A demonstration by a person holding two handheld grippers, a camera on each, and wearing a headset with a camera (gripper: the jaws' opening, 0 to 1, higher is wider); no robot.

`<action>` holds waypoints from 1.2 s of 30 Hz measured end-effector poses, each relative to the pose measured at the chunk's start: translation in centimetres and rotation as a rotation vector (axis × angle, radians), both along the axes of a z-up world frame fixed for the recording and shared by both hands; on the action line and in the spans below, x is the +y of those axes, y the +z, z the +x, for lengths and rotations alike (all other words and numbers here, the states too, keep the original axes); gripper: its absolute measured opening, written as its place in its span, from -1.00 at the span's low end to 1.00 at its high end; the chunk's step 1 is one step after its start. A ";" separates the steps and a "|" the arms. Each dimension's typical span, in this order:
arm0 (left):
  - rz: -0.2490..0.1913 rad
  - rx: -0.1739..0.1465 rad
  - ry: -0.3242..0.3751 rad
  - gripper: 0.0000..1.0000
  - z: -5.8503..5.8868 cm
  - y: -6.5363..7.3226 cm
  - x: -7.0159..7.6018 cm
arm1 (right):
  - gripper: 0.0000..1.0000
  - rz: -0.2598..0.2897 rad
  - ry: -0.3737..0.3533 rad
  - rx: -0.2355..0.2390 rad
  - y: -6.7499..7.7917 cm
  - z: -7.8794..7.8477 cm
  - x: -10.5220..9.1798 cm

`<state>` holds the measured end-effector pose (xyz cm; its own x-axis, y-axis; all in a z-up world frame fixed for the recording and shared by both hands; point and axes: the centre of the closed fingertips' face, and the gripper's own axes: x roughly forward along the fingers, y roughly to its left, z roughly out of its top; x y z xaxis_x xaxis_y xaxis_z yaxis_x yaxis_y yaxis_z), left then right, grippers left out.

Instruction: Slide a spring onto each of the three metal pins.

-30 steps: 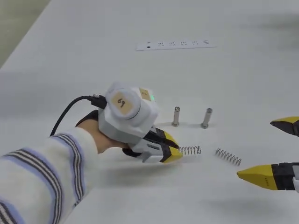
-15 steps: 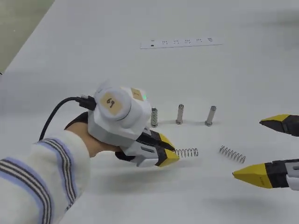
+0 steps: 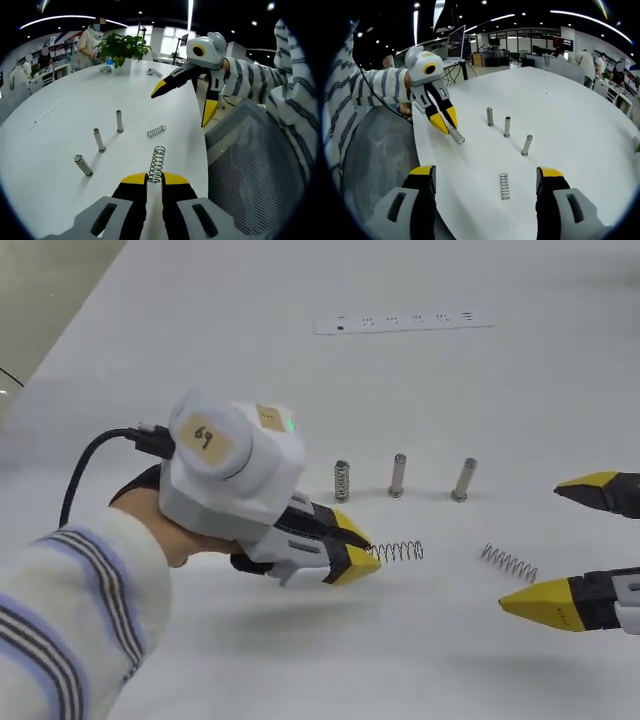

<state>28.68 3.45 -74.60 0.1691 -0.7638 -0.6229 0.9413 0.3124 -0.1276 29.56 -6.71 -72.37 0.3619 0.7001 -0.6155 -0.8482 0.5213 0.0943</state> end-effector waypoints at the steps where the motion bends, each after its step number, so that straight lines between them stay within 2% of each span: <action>1: 0.002 0.002 -0.001 -0.93 -0.3 -0.1 0.1 | 0.62 0.000 0.007 -0.001 0.0 0.0 0.1; 5: -0.011 0.010 0.006 -0.93 -0.8 0.1 0.0 | 0.60 0.002 0.041 -0.003 0.2 -0.2 0.7; 10: -0.014 0.003 0.000 -0.93 -1.5 0.5 -0.1 | 0.60 -0.018 0.082 -0.003 -0.1 -0.3 1.2; 16: -0.015 -0.002 -0.003 -0.93 -1.8 0.7 0.1 | 0.57 -0.035 0.126 0.004 -0.4 -0.7 1.6; 19: -0.006 -0.003 -0.011 -0.93 -2.0 0.6 0.3 | 0.54 -0.032 0.145 0.003 -0.3 -0.8 2.0; 36: -0.039 0.016 -0.029 -0.93 -2.5 0.6 0.0 | 0.41 0.003 0.288 0.017 -0.3 -2.0 4.3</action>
<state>26.20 3.48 -73.99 0.1372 -0.7918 -0.5952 0.9477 0.2798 -0.1537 27.58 -2.45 -72.68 0.1373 0.7745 -0.6175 -0.9595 0.2589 0.1114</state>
